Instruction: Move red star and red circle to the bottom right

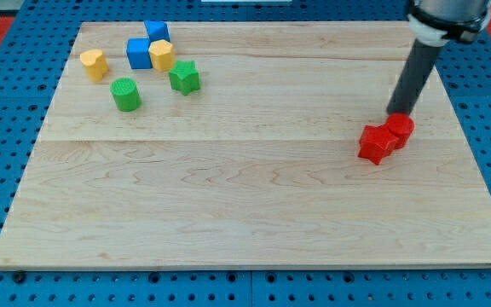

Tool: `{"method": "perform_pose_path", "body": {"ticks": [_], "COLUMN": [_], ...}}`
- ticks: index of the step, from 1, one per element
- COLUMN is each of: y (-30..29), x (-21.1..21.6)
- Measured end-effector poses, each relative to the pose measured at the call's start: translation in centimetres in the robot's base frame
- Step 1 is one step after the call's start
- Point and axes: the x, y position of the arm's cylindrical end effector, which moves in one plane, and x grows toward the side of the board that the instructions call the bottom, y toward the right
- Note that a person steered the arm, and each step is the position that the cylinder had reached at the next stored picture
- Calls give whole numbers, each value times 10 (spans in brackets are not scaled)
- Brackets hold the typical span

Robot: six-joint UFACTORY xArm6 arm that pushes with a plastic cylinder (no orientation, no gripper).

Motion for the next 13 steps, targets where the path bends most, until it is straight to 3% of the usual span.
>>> {"method": "perform_pose_path", "body": {"ticks": [2,5,6,7,8,9,10,11,12,13], "y": [-51,-59,-118,-70,-62,-79,-121,-85,-22,16], "x": [47,98,99,121,109,65,35,-6,-7,21]}}
